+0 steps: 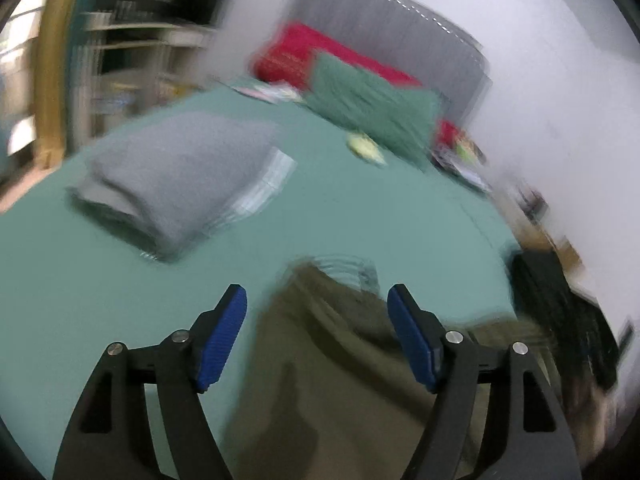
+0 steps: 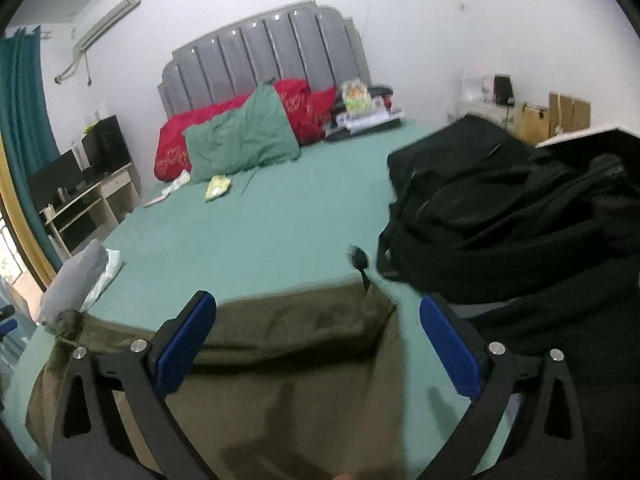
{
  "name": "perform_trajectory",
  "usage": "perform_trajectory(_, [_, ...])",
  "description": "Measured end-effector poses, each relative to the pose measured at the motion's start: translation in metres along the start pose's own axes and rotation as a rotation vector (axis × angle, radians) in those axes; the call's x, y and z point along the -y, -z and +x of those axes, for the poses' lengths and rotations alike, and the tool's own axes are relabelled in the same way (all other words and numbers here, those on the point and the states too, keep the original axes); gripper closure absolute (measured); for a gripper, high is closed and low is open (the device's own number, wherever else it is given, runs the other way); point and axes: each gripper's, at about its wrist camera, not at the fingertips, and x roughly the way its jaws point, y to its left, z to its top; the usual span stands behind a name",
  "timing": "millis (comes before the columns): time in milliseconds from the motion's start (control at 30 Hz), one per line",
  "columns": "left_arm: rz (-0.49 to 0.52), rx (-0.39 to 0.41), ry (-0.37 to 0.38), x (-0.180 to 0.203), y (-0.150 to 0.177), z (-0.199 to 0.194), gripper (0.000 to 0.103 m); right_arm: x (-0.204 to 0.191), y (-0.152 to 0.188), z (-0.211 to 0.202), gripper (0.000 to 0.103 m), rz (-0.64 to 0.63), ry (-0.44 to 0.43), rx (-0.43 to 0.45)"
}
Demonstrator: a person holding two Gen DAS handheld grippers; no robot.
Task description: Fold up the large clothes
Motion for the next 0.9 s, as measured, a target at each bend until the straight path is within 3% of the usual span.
perform_trajectory(67, [0.112, -0.116, 0.029, 0.028, 0.014, 0.016, 0.027, -0.006, 0.003, -0.01, 0.002, 0.015, -0.026, -0.005])
perform_trajectory(133, [0.222, -0.195, 0.055, 0.054, 0.031, 0.032, 0.027, -0.018, 0.01, -0.006, 0.002, 0.032, -0.146, -0.077])
perform_trajectory(200, [0.304, -0.237, 0.049, 0.078, 0.046, 0.052, 0.027, -0.04, 0.015, 0.013, 0.002, 0.002, -0.255, -0.167])
perform_trajectory(267, [0.328, -0.285, 0.029, 0.087, 0.051, 0.073, 0.027, -0.06, 0.03, 0.039, 0.002, -0.069, -0.329, -0.323])
perform_trajectory(300, [0.327, -0.305, 0.023, 0.088, 0.05, 0.083, 0.027, -0.068, 0.039, 0.055, 0.002, -0.105, -0.315, -0.396])
perform_trajectory(367, [0.301, -0.319, 0.002, 0.086, 0.044, 0.103, 0.027, -0.075, 0.051, 0.084, 0.002, -0.153, -0.247, -0.475])
perform_trajectory(433, [0.283, -0.339, -0.026, 0.084, 0.036, 0.121, 0.027, -0.071, 0.055, 0.109, 0.002, -0.135, -0.234, -0.524])
perform_trajectory(533, [0.277, -0.386, -0.056, 0.083, 0.029, 0.152, 0.027, -0.055, 0.052, 0.134, 0.002, -0.08, -0.168, -0.511])
perform_trajectory(633, [0.26, -0.372, -0.086, 0.078, 0.023, 0.175, 0.027, -0.045, 0.043, 0.152, 0.002, -0.074, -0.052, -0.469])
perform_trajectory(833, [0.206, -0.126, -0.292, 0.064, -0.006, 0.171, 0.027, -0.025, 0.012, 0.125, 0.002, -0.081, 0.122, -0.234])
perform_trajectory(900, [0.16, -0.092, -0.32, 0.048, -0.015, 0.156, 0.027, -0.015, 0.005, 0.123, 0.002, -0.067, 0.164, -0.239])
